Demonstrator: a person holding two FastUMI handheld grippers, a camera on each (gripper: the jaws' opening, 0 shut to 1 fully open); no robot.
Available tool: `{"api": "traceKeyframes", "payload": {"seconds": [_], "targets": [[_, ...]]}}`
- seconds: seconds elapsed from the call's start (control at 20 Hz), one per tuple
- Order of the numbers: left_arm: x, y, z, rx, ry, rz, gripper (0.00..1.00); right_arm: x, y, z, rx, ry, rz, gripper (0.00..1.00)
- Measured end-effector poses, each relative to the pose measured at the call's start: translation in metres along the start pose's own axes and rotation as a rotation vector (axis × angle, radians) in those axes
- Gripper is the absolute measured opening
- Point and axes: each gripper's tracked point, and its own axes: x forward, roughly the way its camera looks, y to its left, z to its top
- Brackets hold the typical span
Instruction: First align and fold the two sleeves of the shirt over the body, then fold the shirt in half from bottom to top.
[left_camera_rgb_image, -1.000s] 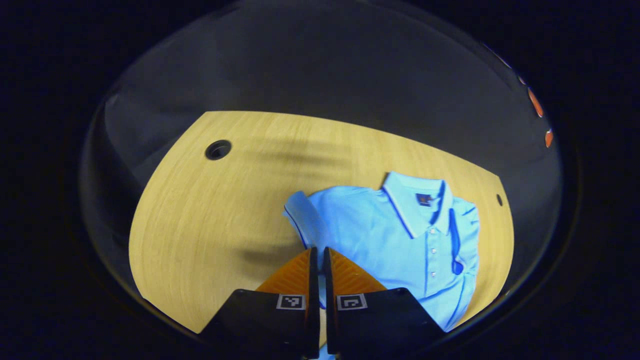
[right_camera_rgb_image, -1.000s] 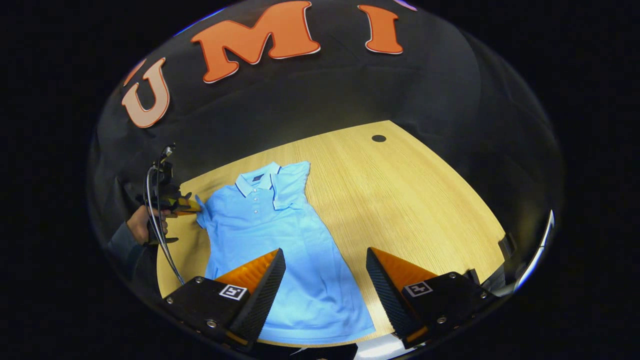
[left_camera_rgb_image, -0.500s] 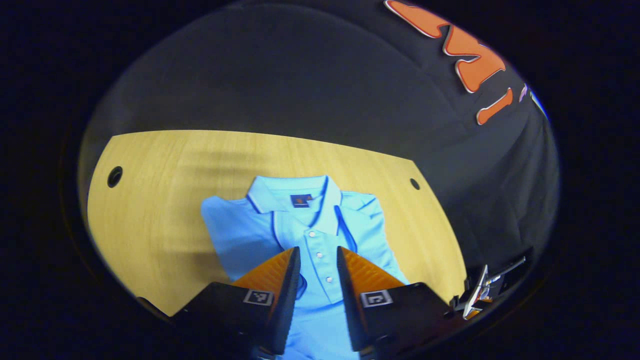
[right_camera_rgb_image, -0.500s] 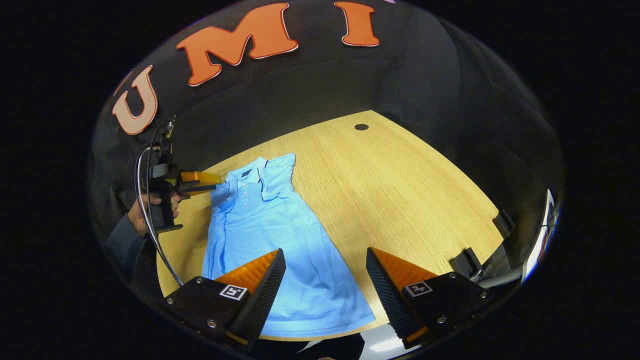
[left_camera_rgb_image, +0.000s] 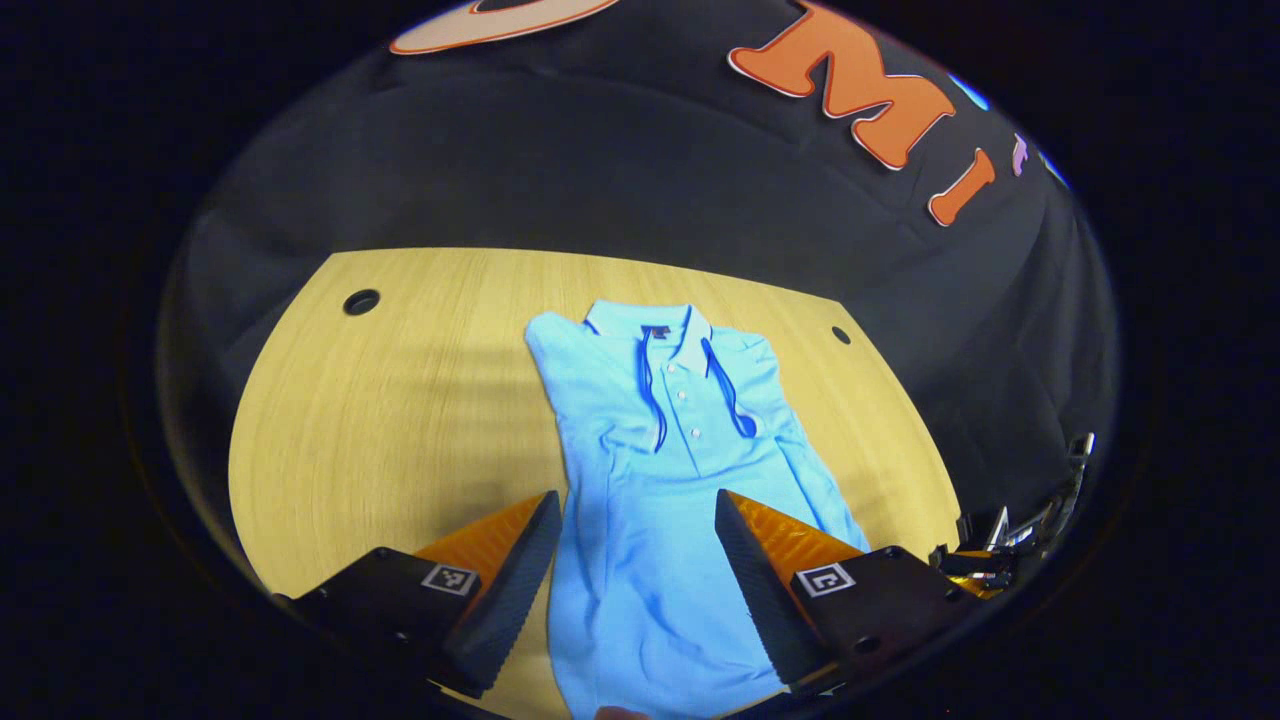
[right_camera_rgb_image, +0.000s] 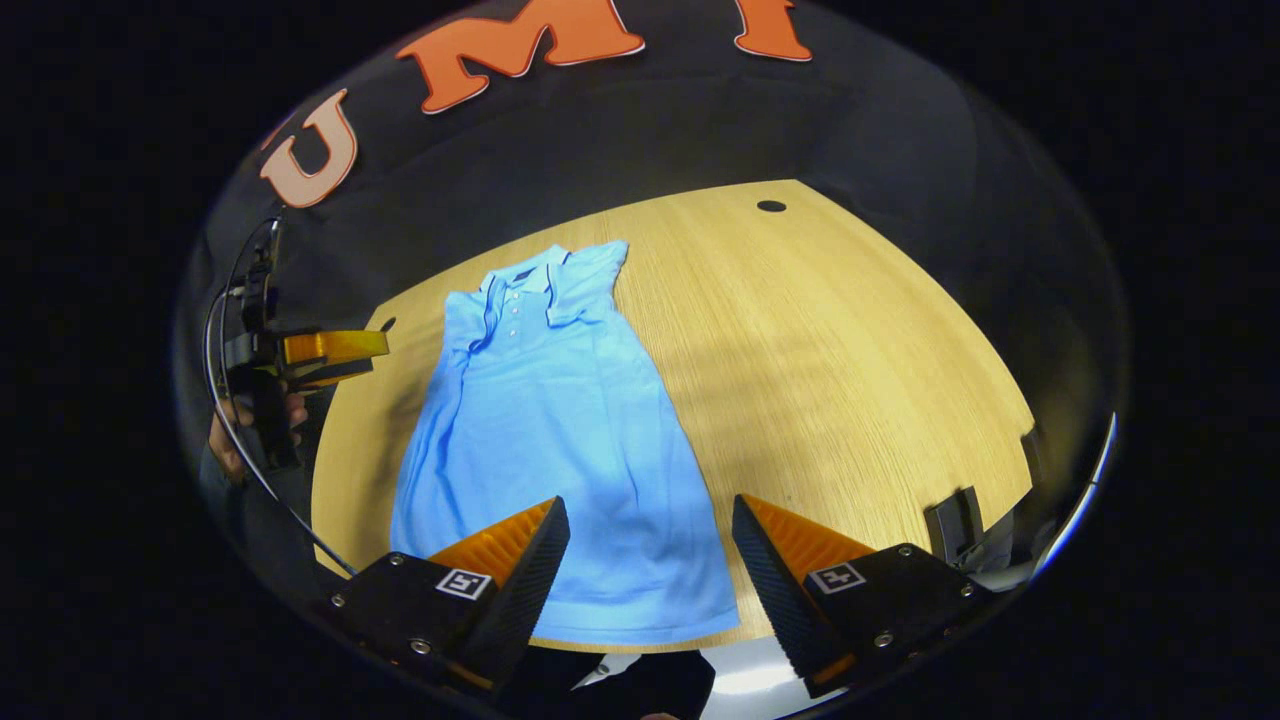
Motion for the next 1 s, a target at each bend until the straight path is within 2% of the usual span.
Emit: {"api": "traceKeyframes", "payload": {"seconds": [0.15, 0.3, 0.6, 0.7, 0.85, 0.95, 1.0], "targets": [[-0.033, 0.001, -0.055, -0.035, 0.001, 0.058, 1.00, 0.013, -0.015, -0.024, -0.081, 0.032, -0.010, 0.99], [-0.059, 0.000, -0.122, -0.004, 0.045, 0.111, 1.00, 0.018, -0.016, -0.046, -0.131, 0.069, 0.019, 0.98], [-0.079, 0.014, -0.223, 0.016, 0.149, 0.235, 1.00, 0.019, -0.024, -0.095, -0.224, 0.134, 0.036, 0.98], [-0.079, 0.028, -0.250, 0.026, 0.168, 0.284, 1.00, 0.020, -0.029, -0.109, -0.234, 0.149, 0.020, 0.98], [-0.082, 0.030, -0.275, 0.036, 0.207, 0.310, 1.00, 0.024, -0.034, -0.123, -0.245, 0.166, 0.001, 0.95], [-0.081, 0.029, -0.274, 0.057, 0.186, 0.308, 1.00, 0.026, -0.036, -0.121, -0.251, 0.151, -0.014, 0.95], [-0.082, 0.029, -0.272, 0.064, 0.176, 0.308, 0.98, 0.027, -0.038, -0.118, -0.259, 0.140, -0.034, 0.92]]}}
